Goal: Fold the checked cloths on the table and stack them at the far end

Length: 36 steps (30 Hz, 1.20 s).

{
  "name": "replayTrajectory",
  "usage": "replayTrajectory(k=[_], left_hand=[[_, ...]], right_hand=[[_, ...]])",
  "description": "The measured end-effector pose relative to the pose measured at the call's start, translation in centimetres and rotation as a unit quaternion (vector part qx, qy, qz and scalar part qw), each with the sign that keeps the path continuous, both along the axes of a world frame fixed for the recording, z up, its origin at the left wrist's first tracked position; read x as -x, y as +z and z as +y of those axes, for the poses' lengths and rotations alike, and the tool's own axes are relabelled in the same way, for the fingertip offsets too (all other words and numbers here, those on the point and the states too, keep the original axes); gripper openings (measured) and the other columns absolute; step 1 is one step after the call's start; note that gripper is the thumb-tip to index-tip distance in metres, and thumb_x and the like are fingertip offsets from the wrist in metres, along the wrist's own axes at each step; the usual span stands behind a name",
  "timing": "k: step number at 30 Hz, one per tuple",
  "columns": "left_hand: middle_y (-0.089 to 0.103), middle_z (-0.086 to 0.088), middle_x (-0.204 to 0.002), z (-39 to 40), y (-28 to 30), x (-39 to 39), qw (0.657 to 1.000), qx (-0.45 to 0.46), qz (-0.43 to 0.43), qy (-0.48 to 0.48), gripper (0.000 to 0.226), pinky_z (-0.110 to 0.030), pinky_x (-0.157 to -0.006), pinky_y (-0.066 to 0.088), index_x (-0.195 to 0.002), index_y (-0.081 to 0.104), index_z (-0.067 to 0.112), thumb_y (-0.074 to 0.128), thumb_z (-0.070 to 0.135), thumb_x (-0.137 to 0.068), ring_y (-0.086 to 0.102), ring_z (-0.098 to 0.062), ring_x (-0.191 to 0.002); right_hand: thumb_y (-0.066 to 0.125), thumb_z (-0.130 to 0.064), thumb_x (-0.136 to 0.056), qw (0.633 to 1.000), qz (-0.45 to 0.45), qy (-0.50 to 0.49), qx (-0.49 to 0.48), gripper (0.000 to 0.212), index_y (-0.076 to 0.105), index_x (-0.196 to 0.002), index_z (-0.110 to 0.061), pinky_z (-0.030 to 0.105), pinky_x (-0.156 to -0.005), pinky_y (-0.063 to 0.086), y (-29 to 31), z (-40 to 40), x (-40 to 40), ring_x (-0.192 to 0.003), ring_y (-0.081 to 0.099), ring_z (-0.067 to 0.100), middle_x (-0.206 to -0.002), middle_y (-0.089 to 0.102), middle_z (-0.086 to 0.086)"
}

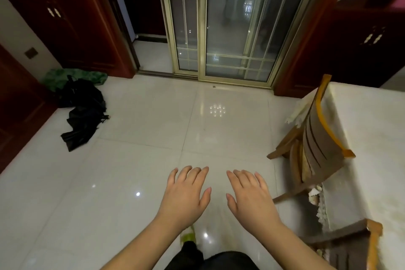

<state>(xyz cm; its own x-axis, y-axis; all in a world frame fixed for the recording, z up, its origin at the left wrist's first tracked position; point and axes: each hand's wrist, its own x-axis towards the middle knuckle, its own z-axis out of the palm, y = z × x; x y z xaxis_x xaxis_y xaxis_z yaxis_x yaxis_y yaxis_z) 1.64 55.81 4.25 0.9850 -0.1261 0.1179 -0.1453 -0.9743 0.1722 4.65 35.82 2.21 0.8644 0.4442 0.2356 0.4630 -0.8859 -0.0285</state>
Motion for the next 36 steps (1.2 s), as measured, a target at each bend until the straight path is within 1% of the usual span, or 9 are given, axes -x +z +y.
replayTrajectory(k=[3,7,16,20,23,26,28,32,36], left_hand=[[0.067,0.009,-0.119,2.1,0.3,-4.2,1.000,0.005,0.006,-0.008,0.052,-0.049,-0.099,0.047,-0.130,0.060,0.023,0.036,0.049,-0.092,0.061,-0.017,-0.116],[0.067,0.009,-0.119,4.3,1.1,-10.1,0.999,-0.005,0.004,-0.039,0.051,-0.050,-0.102,0.043,-0.129,0.060,0.024,0.035,0.049,-0.093,0.061,-0.015,-0.117],[0.065,0.005,-0.123,3.1,0.7,-23.7,0.995,-0.012,-0.008,-0.095,0.052,-0.045,-0.111,0.035,-0.132,0.058,0.021,0.034,0.048,-0.095,0.058,-0.020,-0.122],[0.065,0.004,-0.124,-0.1,0.4,-30.6,0.992,-0.028,-0.004,-0.122,0.053,-0.044,-0.113,0.031,-0.133,0.058,0.021,0.033,0.048,-0.095,0.056,-0.022,-0.124],[0.064,0.003,-0.125,-3.0,0.9,-35.2,0.989,-0.022,-0.008,-0.147,0.051,-0.045,-0.113,0.027,-0.134,0.057,0.020,0.035,0.047,-0.096,0.053,-0.022,-0.128],[0.064,0.002,-0.125,-5.9,1.7,-39.4,0.986,-0.027,-0.014,-0.164,0.051,-0.045,-0.111,0.024,-0.134,0.057,0.019,0.035,0.046,-0.096,0.054,-0.023,-0.126],[0.065,0.002,-0.125,-7.4,1.9,-41.9,0.985,-0.035,-0.007,-0.170,0.052,-0.045,-0.112,0.030,-0.133,0.057,0.020,0.034,0.047,-0.095,0.056,-0.023,-0.125],[0.067,0.002,-0.121,-9.4,1.5,-45.7,0.983,-0.048,0.019,-0.176,0.053,-0.045,-0.109,0.038,-0.130,0.060,0.020,0.035,0.047,-0.093,0.060,-0.022,-0.120],[0.068,0.002,-0.120,-10.8,1.3,-49.8,0.980,-0.045,0.020,-0.192,0.053,-0.046,-0.105,0.042,-0.128,0.062,0.021,0.036,0.051,-0.092,0.061,-0.022,-0.117]], right_hand=[[0.044,-0.044,-0.084,1.000,0.005,-0.002,0.008,0.053,0.064,-0.126,-0.017,0.043,-0.106,0.031,0.7,2.4,-4.1,-0.110,0.064,0.022,-0.117,0.068,0.001],[0.067,-0.044,-0.079,1.000,0.017,-0.024,0.007,0.054,0.064,-0.127,-0.019,0.044,-0.106,0.040,2.5,4.4,-8.6,-0.110,0.064,0.020,-0.116,0.068,-0.002],[0.031,-0.046,-0.086,0.994,0.047,-0.103,-0.004,0.057,0.067,-0.120,-0.017,0.051,-0.097,0.050,3.6,2.1,-19.4,-0.108,0.066,0.026,-0.116,0.070,0.002],[0.053,-0.041,-0.089,0.988,0.046,-0.147,-0.009,0.043,0.065,-0.123,-0.018,0.051,-0.101,0.046,2.5,-0.9,-25.1,-0.113,0.064,0.026,-0.120,0.069,0.002],[0.046,-0.041,-0.088,0.985,0.047,-0.167,-0.011,0.047,0.065,-0.123,-0.016,0.052,-0.100,0.047,2.3,-3.7,-29.5,-0.116,0.062,0.029,-0.122,0.067,0.006],[0.074,-0.039,-0.079,0.983,0.048,-0.176,-0.015,0.051,0.066,-0.123,-0.014,0.054,-0.098,0.049,3.1,-6.3,-33.5,-0.117,0.062,0.033,-0.123,0.067,0.009],[0.079,-0.040,-0.074,0.981,0.057,-0.183,-0.012,0.057,0.066,-0.123,-0.013,0.054,-0.097,0.049,3.6,-8.0,-36.0,-0.117,0.062,0.033,-0.123,0.067,0.010],[0.056,-0.039,-0.087,0.981,0.047,-0.188,-0.013,0.047,0.064,-0.126,-0.013,0.053,-0.097,0.049,3.8,-10.1,-39.5,-0.118,0.061,0.032,-0.124,0.066,0.009],[0.035,-0.044,-0.086,0.979,0.052,-0.197,-0.022,0.057,0.064,-0.125,-0.013,0.051,-0.097,0.050,3.9,-10.7,-42.5,-0.116,0.062,0.030,-0.123,0.067,0.007]])
